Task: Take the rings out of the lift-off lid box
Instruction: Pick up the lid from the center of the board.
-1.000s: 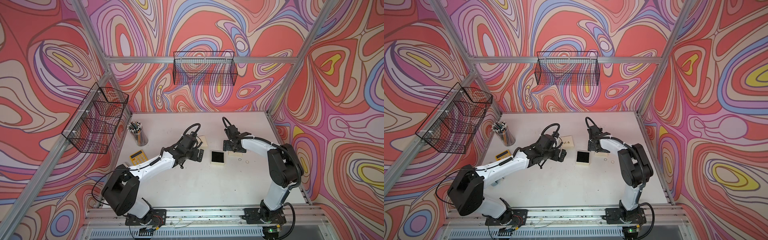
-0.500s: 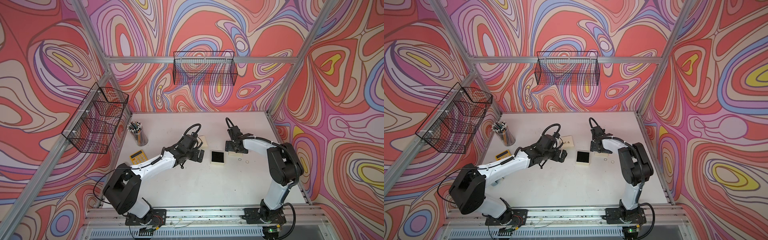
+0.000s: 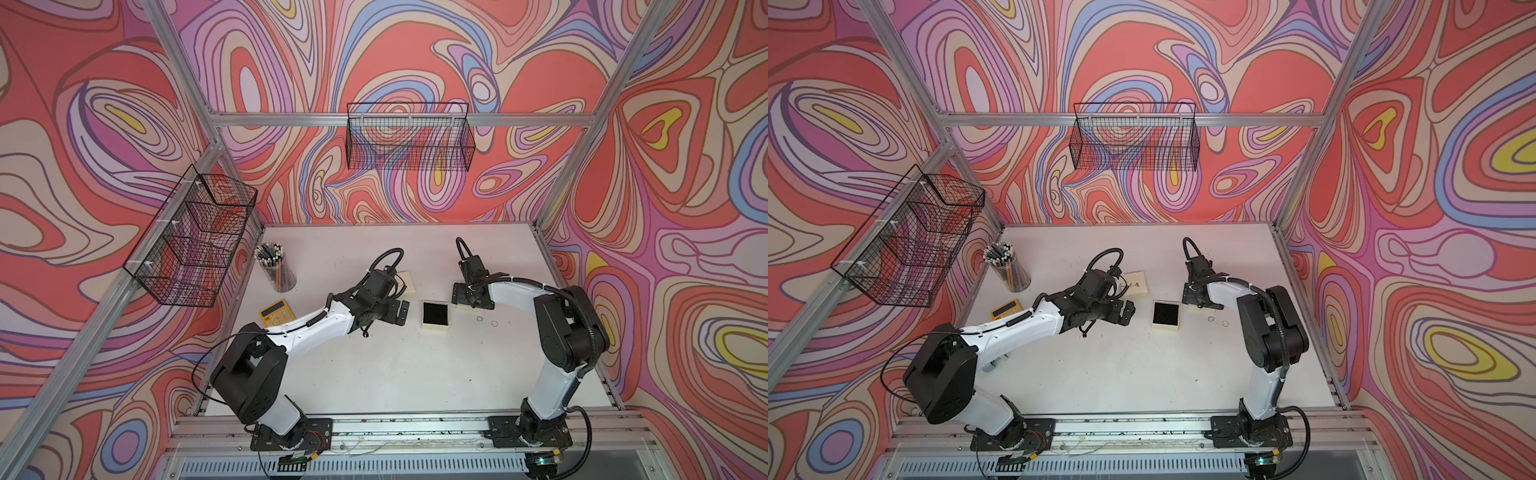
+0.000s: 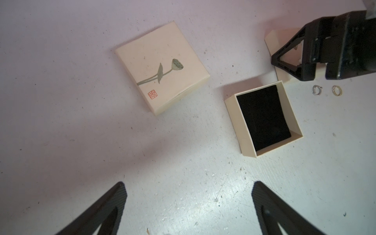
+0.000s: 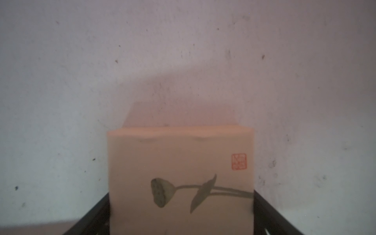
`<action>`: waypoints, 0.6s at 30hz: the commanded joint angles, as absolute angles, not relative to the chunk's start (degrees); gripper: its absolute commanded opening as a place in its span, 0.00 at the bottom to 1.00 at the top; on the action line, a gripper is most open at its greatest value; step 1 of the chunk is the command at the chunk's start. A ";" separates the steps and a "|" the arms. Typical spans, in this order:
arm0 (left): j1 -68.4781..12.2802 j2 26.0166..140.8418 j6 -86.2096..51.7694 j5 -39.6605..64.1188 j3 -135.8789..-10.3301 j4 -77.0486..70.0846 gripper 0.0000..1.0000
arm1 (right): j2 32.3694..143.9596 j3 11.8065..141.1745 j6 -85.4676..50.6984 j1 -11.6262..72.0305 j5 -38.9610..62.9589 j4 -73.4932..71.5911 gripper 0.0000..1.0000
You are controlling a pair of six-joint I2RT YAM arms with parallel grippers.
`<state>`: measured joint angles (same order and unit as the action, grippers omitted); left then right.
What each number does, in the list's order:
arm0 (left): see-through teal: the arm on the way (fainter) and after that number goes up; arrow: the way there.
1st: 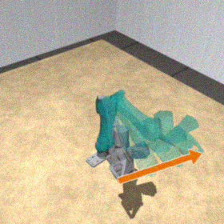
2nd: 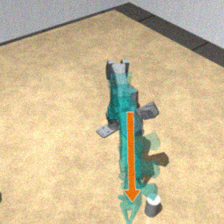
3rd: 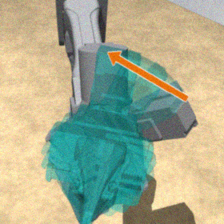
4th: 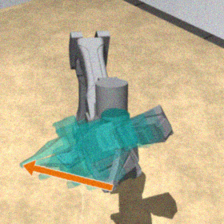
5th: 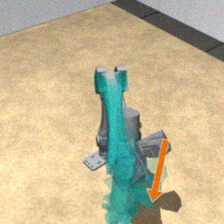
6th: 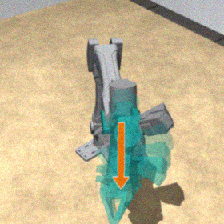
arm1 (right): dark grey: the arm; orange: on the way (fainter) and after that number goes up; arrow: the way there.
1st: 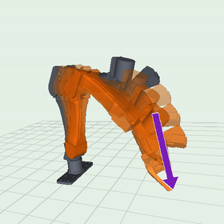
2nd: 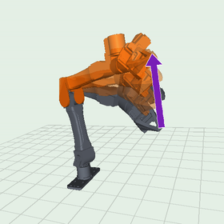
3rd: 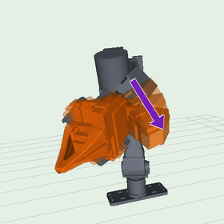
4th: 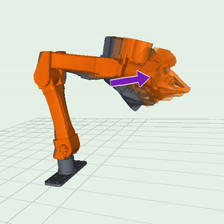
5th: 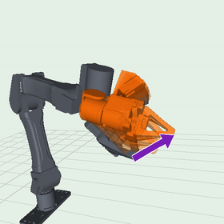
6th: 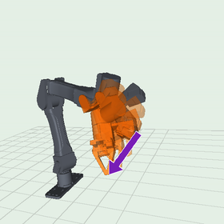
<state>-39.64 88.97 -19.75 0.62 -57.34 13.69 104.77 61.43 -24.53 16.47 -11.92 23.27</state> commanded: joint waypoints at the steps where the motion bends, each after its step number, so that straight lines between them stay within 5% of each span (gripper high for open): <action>1: -38.98 89.57 -20.34 1.54 -58.47 14.58 1.00 | 102.59 59.78 -25.79 16.26 -10.44 22.52 0.85; 18: -35.07 86.01 -21.95 3.47 -55.17 12.66 1.00 | 91.20 59.34 -31.74 24.74 -7.02 30.83 0.83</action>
